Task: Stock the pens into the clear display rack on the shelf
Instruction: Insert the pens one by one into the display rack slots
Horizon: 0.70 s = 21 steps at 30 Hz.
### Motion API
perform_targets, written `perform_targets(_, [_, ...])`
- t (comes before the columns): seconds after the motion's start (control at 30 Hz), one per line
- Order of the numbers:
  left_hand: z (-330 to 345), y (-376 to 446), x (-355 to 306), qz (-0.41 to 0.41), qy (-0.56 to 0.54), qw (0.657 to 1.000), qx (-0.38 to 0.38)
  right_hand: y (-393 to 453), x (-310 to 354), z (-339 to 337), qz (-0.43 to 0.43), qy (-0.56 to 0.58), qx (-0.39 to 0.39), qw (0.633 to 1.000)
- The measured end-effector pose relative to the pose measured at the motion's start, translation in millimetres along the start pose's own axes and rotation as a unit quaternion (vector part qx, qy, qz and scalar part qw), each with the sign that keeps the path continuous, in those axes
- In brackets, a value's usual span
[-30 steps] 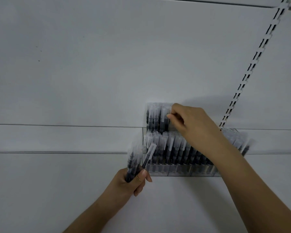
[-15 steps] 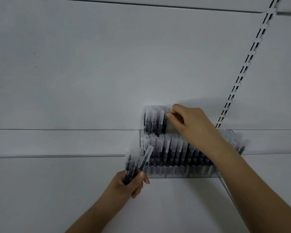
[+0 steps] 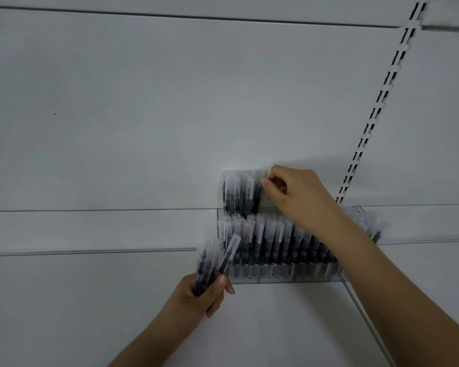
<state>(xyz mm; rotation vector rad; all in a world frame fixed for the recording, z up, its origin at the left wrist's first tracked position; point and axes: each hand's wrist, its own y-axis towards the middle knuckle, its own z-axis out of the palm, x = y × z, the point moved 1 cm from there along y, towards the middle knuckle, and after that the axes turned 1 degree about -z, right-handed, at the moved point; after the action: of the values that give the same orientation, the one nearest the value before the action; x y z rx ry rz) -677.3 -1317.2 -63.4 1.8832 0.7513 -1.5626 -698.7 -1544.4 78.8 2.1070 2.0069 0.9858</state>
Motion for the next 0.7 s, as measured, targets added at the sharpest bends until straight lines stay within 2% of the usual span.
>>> perform_targets(0.23, [0,-1,-1,-0.001,0.012,1.0,-0.001,-1,5,-4,0.009,0.064,-0.083,0.994])
perform_targets(0.43, [0,-1,0,-0.003,0.021,1.0,0.0,1,4,6,-0.021,-0.045,0.04,0.998])
perform_targets(0.7, [0,-1,0,-0.001,0.021,1.0,0.0,-1,6,8,-0.011,-0.05,0.041,0.998])
